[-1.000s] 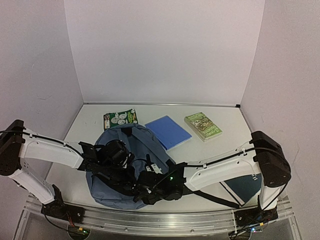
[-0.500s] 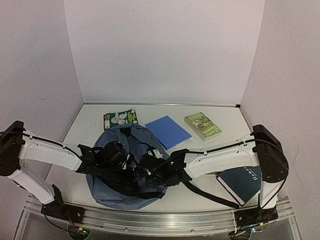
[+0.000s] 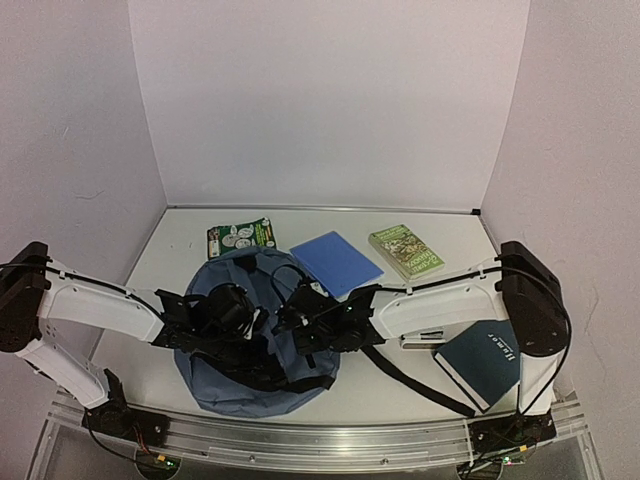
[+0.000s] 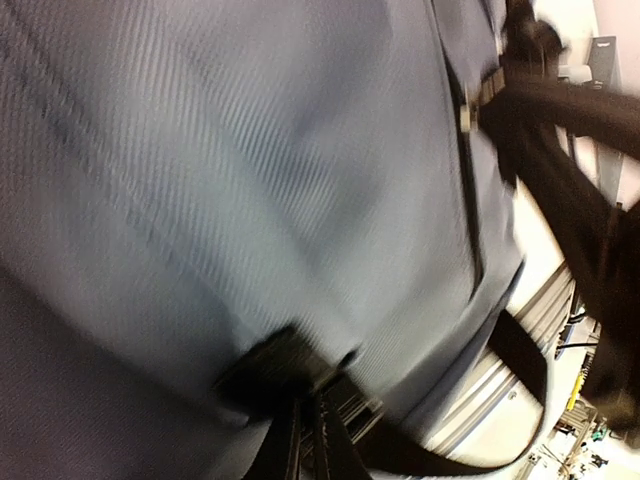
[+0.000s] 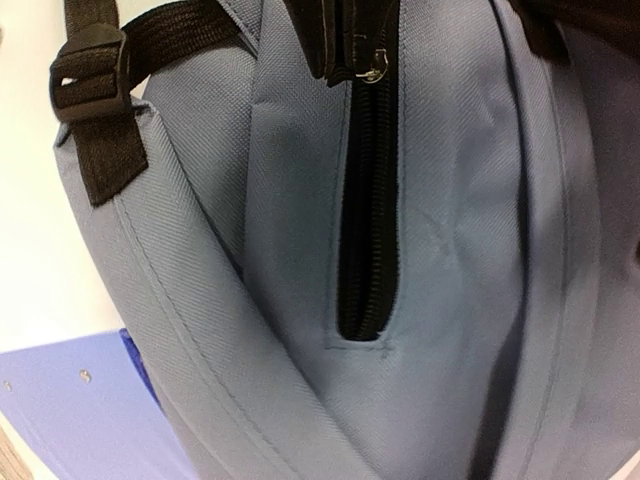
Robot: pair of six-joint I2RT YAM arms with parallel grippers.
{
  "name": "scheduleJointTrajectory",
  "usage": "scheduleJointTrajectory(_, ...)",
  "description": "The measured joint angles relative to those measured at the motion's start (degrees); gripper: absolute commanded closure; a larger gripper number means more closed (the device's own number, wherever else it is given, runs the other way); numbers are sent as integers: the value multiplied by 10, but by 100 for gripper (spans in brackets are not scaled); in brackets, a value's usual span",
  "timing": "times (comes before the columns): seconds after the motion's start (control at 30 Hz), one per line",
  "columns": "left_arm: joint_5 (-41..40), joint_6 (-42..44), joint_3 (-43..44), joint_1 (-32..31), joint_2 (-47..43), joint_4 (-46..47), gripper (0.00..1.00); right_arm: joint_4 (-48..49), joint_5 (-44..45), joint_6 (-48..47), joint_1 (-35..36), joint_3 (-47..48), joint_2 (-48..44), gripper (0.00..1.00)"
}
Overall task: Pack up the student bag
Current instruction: Zip the student bag at the center of the board.
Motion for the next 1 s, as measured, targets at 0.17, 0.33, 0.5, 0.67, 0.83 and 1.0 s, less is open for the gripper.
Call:
scheduleJointTrajectory(0.17, 8, 3, -7, -2, 1, -5, 95, 23, 11, -23, -38, 25, 17, 100)
scheduleJointTrajectory(0.33, 9, 4, -7, -2, 6, -5, 95, 44, 0, -64, -54, 45, 21, 100)
scheduleJointTrajectory(0.5, 1, 4, 0, -2, 9, -18, 94, 64, -25, -97, -55, 52, 25, 100)
scheduleJointTrajectory(0.67, -17, 12, 39, -2, -3, -76, 90, 84, -54, -98, -56, 42, 22, 100)
scheduleJointTrajectory(0.83, -44, 36, 94, -2, -56, -134, 87, 93, -93, -80, -60, -1, -1, 100)
scheduleJointTrajectory(1.0, -58, 58, 132, -2, -76, -126, 88, 95, -111, -62, -60, -22, -24, 100)
